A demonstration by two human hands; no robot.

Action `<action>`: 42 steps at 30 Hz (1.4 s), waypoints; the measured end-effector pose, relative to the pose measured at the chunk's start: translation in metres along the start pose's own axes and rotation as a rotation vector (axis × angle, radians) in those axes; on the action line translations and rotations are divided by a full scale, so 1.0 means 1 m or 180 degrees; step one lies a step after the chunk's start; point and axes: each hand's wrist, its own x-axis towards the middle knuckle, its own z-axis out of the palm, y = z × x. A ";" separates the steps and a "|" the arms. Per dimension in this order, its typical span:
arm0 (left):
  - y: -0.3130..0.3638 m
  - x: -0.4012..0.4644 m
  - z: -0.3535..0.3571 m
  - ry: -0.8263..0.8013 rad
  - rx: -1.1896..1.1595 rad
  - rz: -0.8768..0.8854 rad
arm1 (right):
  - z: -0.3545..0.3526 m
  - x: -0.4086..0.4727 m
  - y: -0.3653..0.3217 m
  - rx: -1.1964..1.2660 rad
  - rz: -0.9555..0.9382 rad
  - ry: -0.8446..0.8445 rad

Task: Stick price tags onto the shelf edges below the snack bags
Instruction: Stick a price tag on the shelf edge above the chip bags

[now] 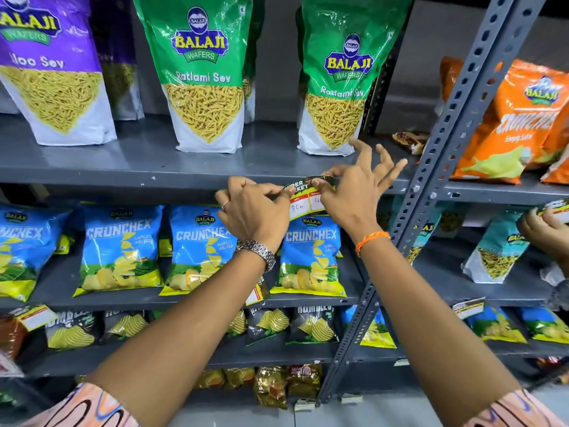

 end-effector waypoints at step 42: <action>-0.061 0.043 -0.038 0.0024 0.2040 0.1998 | 0.012 0.002 -0.010 0.0358 -0.0142 -0.0014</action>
